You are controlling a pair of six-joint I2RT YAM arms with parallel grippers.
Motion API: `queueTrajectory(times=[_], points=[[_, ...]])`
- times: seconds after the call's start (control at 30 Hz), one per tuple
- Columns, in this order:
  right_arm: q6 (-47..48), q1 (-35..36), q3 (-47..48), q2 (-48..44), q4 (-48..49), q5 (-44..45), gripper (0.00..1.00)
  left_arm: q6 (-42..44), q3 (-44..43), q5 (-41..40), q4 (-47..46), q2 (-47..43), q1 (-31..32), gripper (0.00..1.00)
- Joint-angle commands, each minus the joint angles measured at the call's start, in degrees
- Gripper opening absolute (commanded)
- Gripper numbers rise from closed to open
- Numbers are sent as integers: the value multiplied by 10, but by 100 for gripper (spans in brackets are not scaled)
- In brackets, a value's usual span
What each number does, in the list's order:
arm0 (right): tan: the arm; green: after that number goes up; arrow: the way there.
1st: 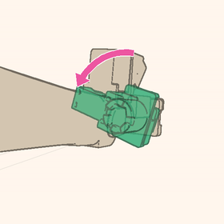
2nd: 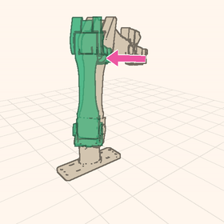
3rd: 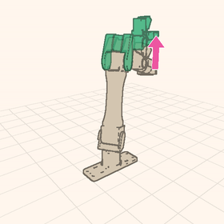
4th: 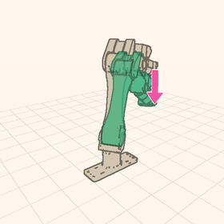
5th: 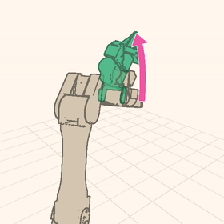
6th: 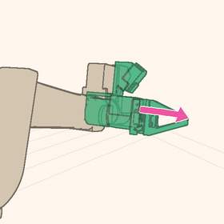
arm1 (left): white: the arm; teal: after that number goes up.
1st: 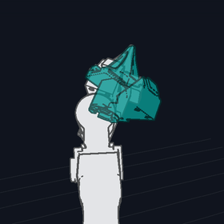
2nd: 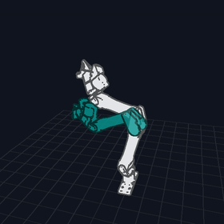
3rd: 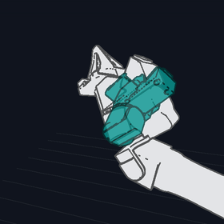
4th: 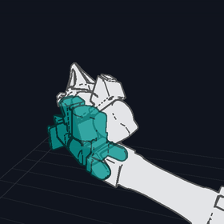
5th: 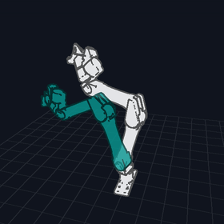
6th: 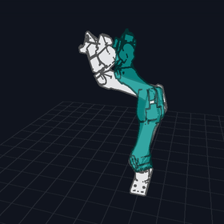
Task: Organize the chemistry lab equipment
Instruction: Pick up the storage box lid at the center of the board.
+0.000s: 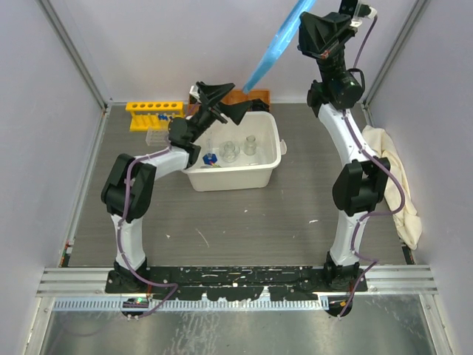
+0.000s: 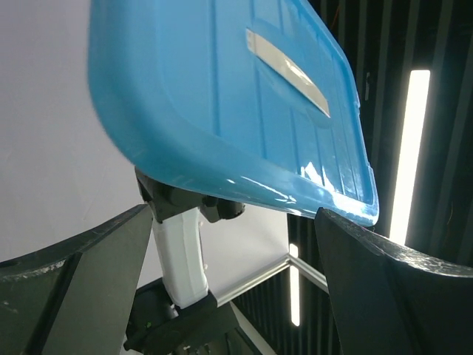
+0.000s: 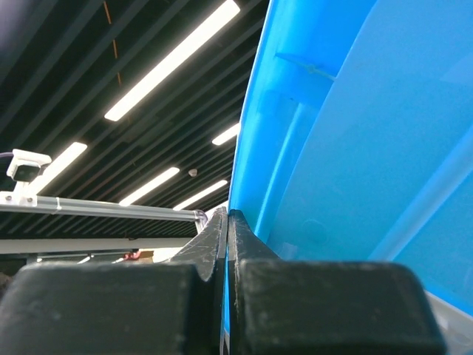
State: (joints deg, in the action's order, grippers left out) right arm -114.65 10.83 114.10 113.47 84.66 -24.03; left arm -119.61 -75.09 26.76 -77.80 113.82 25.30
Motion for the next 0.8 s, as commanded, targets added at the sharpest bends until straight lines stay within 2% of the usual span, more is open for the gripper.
queueTrajectory(times=[0.0,0.47,0.77], points=[[-9,4,32,-56,57,23,1,-49,-18,-3,-42,13,8,94],[15,17,-81,-136,74,7,1,-69,-58,-30,-42,27,21,93],[31,27,-112,-139,87,-1,1,-81,-48,-35,-42,-1,35,93]])
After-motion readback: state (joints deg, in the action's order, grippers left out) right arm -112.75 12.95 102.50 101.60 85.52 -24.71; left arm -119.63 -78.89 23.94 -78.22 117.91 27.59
